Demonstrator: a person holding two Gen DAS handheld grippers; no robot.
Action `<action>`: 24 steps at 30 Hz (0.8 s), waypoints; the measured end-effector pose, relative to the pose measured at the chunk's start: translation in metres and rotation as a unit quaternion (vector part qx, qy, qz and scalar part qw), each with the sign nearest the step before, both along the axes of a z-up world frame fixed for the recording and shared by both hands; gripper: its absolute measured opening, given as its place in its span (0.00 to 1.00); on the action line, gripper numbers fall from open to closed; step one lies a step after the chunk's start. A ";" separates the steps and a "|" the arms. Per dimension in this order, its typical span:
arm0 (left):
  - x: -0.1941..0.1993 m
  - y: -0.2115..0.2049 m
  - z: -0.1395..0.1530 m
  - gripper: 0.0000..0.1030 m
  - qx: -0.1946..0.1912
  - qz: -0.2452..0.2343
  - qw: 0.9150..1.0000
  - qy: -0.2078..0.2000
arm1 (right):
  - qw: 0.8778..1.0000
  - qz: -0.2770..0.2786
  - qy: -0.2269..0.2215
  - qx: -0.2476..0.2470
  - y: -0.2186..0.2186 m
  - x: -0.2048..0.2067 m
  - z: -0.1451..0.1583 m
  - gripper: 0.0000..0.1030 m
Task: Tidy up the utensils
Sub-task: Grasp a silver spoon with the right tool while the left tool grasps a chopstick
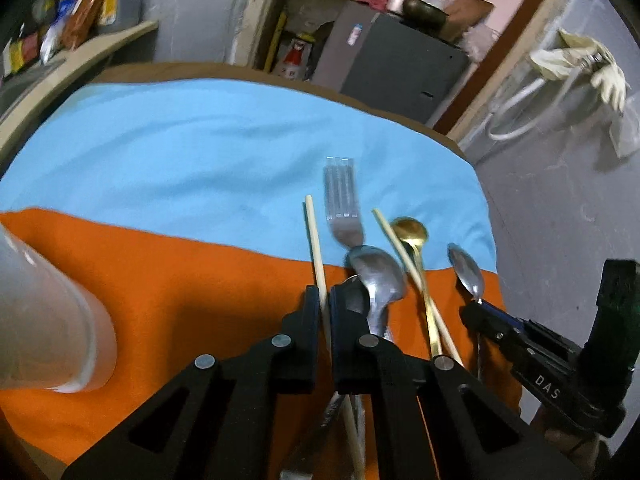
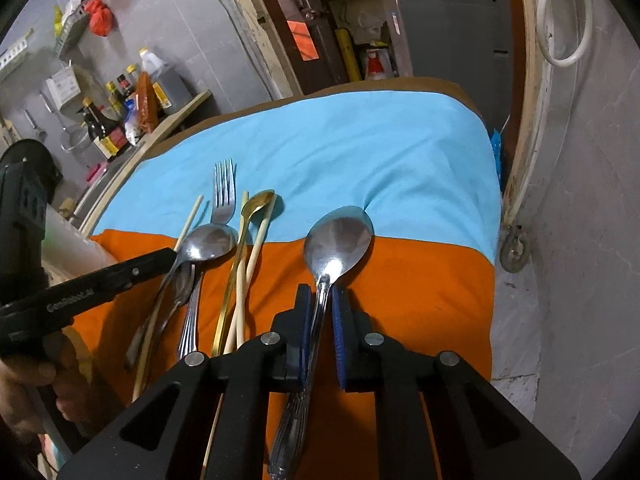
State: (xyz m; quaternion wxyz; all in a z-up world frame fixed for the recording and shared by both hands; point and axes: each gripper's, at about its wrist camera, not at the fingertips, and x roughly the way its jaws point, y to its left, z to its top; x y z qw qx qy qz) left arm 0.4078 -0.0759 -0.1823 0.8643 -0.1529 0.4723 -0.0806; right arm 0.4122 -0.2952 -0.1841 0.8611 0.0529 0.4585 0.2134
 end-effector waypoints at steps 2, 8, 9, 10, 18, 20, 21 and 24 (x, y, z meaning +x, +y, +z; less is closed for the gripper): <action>0.002 0.004 -0.003 0.03 -0.001 0.007 1.000 0.012 | 1.000 -0.001 0.000 -0.002 0.002 0.001 -0.001 0.09; 0.012 0.002 -0.001 0.03 0.019 0.001 0.999 0.033 | 1.000 -0.006 0.008 -0.018 0.011 0.010 0.001 0.12; 0.013 0.001 0.000 0.04 0.025 -0.002 0.999 0.034 | 1.000 -0.007 0.009 -0.024 0.014 0.012 0.001 0.15; 0.014 0.001 0.000 0.04 0.028 -0.005 0.999 0.035 | 1.000 -0.008 0.009 -0.028 0.016 0.012 0.002 0.17; 0.016 -0.002 0.002 0.03 0.046 -0.020 0.998 0.039 | 0.996 -0.036 -0.002 -0.080 0.032 0.009 0.003 0.07; 0.013 0.006 0.001 0.03 0.019 -0.012 0.999 0.035 | 0.997 -0.046 0.002 -0.065 0.025 0.009 0.003 0.05; 0.011 0.008 0.001 0.02 0.010 -0.009 0.999 0.030 | 0.997 -0.050 0.003 -0.054 0.022 0.009 0.002 0.05; -0.003 0.010 0.008 0.02 -0.008 -0.005 1.000 -0.003 | 0.998 -0.049 -0.012 -0.031 0.015 0.000 0.003 0.04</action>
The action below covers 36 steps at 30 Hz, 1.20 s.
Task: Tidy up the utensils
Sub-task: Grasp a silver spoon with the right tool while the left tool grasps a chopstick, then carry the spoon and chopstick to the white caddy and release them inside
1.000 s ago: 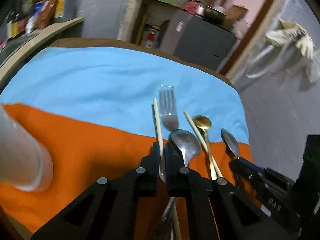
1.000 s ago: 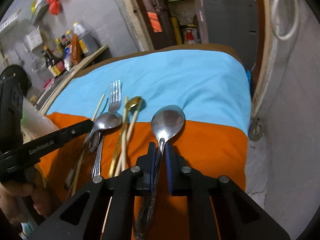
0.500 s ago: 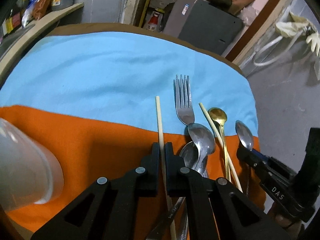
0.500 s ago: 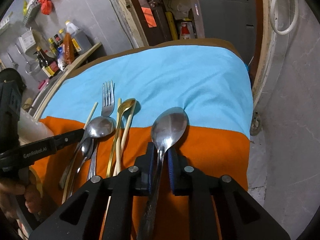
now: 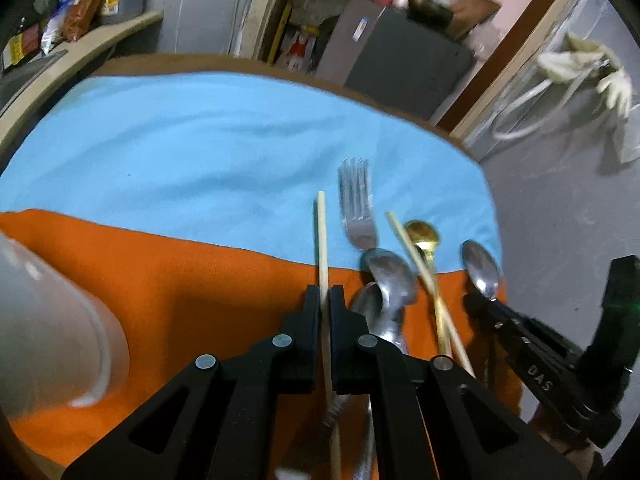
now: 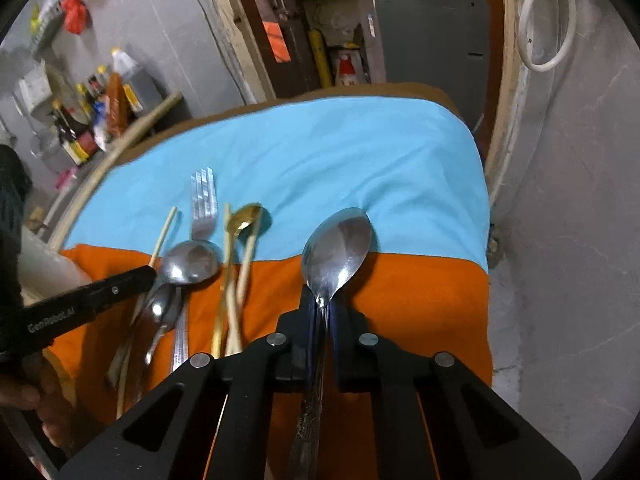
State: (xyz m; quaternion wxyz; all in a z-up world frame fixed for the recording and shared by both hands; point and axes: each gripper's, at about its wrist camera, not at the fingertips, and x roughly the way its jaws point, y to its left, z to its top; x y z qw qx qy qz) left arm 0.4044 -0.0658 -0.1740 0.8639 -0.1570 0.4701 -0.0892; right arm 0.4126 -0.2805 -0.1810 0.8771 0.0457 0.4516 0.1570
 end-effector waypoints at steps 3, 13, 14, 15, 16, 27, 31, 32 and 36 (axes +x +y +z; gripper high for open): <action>-0.018 0.002 0.012 0.02 -0.010 0.002 0.999 -0.042 | 0.999 0.004 -0.032 0.020 -0.004 -0.013 0.008 0.04; -0.053 -0.006 0.024 0.02 -0.026 0.001 0.996 -0.087 | 0.994 -0.003 -0.086 0.061 -0.012 -0.046 0.025 0.03; -0.055 -0.005 0.024 0.02 -0.033 0.003 0.996 -0.087 | 0.994 -0.006 -0.088 0.064 -0.012 -0.048 0.026 0.03; -0.055 -0.005 0.025 0.02 -0.035 0.004 0.995 -0.090 | 0.994 -0.008 -0.091 0.064 -0.012 -0.051 0.028 0.03; -0.059 -0.004 0.028 0.02 -0.036 0.005 0.995 -0.098 | 0.993 -0.008 -0.098 0.066 -0.013 -0.054 0.030 0.03; -0.092 -0.006 0.053 0.02 -0.031 -0.006 0.983 -0.183 | 0.986 -0.007 -0.148 0.083 0.000 -0.084 0.051 0.00; -0.098 0.002 0.071 0.02 -0.044 -0.003 0.978 -0.206 | 0.981 -0.005 -0.176 0.087 0.007 -0.091 0.070 0.00; -0.098 0.005 0.077 0.02 -0.047 -0.001 0.976 -0.212 | 0.980 -0.004 -0.181 0.085 0.009 -0.092 0.074 0.00; -0.103 0.021 0.101 0.02 -0.056 0.008 0.969 -0.239 | 0.974 -0.005 -0.205 0.098 0.021 -0.095 0.098 0.00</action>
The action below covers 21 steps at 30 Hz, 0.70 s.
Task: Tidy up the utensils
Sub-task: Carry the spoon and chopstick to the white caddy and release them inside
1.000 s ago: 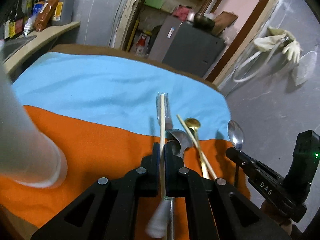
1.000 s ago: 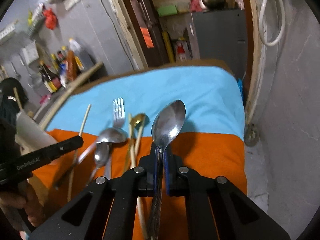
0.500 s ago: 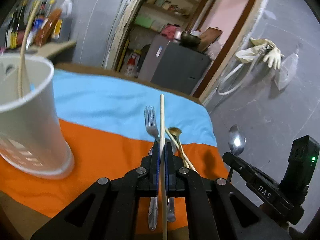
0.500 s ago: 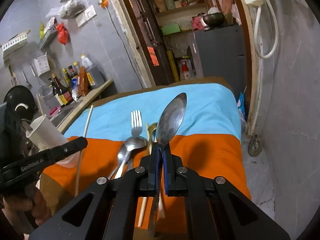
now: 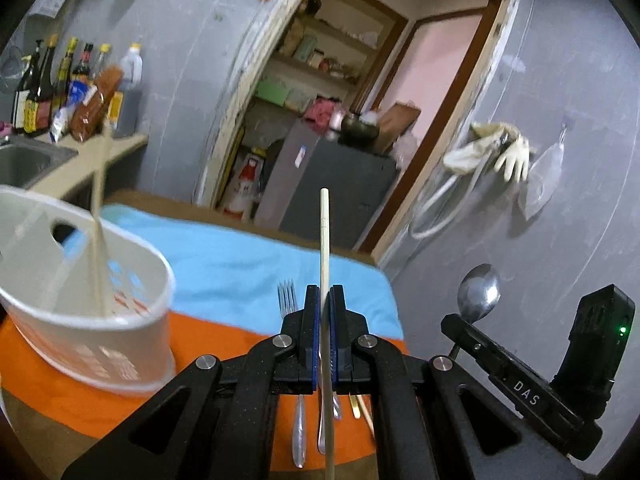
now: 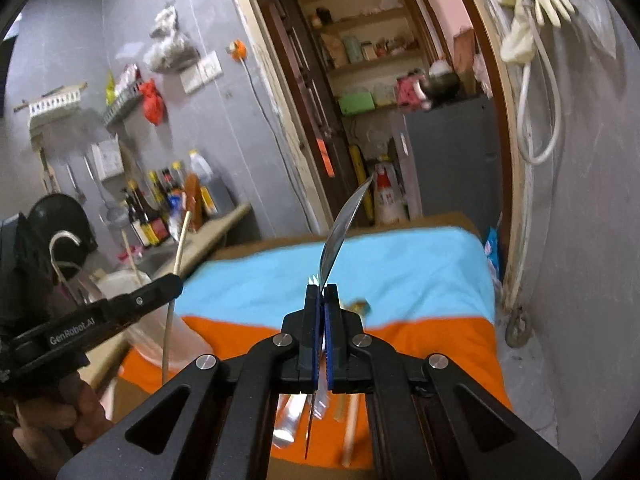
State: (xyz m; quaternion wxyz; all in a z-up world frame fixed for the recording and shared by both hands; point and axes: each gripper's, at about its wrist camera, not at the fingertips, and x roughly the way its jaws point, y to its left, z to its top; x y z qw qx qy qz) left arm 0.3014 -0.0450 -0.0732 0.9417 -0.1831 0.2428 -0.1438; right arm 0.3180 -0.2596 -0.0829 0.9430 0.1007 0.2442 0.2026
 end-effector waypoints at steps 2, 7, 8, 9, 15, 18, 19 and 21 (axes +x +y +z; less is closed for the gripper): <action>-0.003 0.011 0.015 0.02 -0.002 0.006 1.000 -0.017 | 1.000 0.006 -0.021 0.008 0.009 -0.003 0.015 0.00; -0.011 0.049 0.051 0.02 -0.001 0.024 0.998 -0.055 | 0.996 0.032 -0.083 0.029 0.045 -0.005 0.053 0.00; -0.012 0.059 0.060 0.02 0.004 0.030 0.998 -0.063 | 0.994 0.038 -0.098 0.029 0.056 -0.006 0.060 0.00; -0.013 0.066 0.066 0.02 0.008 0.034 0.997 -0.071 | 0.993 0.041 -0.106 0.029 0.063 -0.007 0.064 0.00; -0.023 0.122 0.090 0.02 0.030 0.075 0.990 -0.113 | 0.983 0.069 -0.166 0.039 0.126 -0.007 0.093 0.00; -0.024 0.156 0.088 0.02 0.028 0.102 0.987 -0.124 | 0.979 0.079 -0.179 0.053 0.149 -0.005 0.096 0.00; -0.023 0.165 0.086 0.02 0.023 0.108 0.986 -0.127 | 0.978 0.082 -0.184 0.058 0.157 -0.004 0.095 0.00; -0.021 0.187 0.079 0.02 0.004 0.123 0.983 -0.139 | 0.976 0.085 -0.189 0.066 0.169 -0.001 0.091 0.00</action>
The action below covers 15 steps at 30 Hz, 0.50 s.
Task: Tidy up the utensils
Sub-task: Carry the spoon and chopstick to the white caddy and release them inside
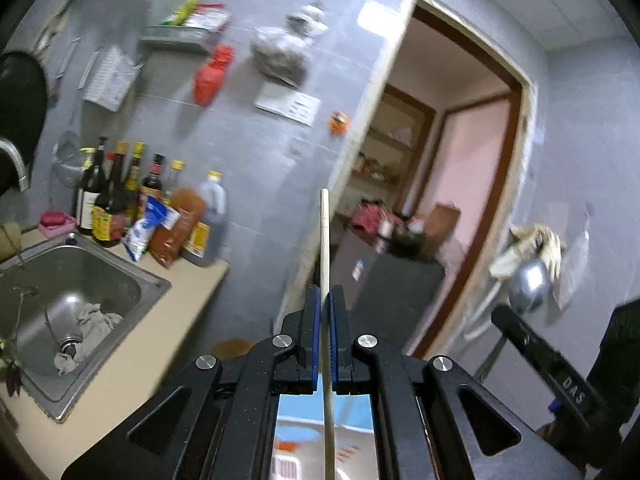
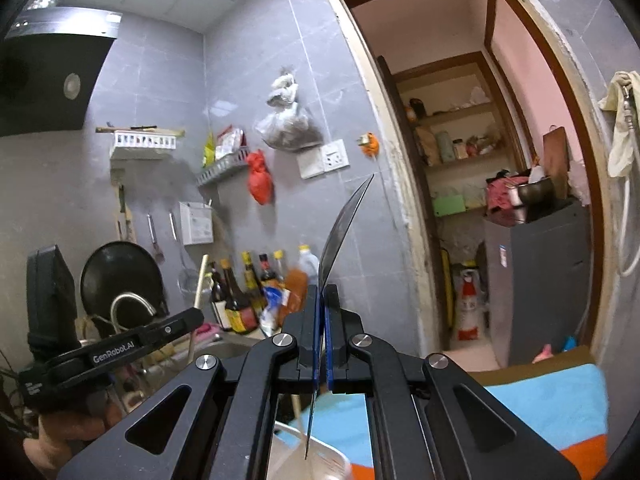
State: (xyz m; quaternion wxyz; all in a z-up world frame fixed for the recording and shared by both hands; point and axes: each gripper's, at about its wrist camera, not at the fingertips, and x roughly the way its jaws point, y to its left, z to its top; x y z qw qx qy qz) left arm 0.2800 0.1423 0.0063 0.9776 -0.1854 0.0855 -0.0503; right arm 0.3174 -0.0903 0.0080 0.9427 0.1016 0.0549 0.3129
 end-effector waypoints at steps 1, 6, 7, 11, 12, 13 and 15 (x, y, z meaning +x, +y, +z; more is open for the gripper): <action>0.001 0.010 -0.004 0.02 -0.011 0.004 1.000 -0.007 | 1.000 0.001 0.001 0.001 0.006 0.002 -0.004 0.00; 0.009 0.049 -0.025 0.02 -0.053 0.026 0.998 -0.033 | 1.000 0.001 0.008 -0.028 0.026 0.008 -0.027 0.00; 0.012 0.054 -0.031 0.02 -0.061 0.033 0.997 -0.036 | 0.999 0.000 0.010 -0.035 0.029 0.008 -0.033 0.00; 0.017 0.062 -0.043 0.02 -0.057 0.042 0.997 -0.044 | 0.998 -0.001 0.016 -0.056 0.038 0.010 -0.050 0.00; 0.017 0.060 -0.046 0.02 -0.052 0.043 0.997 -0.045 | 0.998 -0.001 0.017 -0.060 0.038 0.008 -0.055 0.00; 0.018 0.058 -0.050 0.02 -0.045 0.045 0.997 -0.045 | 0.998 -0.002 0.017 -0.065 0.039 0.008 -0.058 0.00; 0.016 0.050 -0.056 0.02 -0.024 0.053 0.997 -0.044 | 0.997 -0.005 0.019 -0.074 0.041 0.008 -0.064 0.00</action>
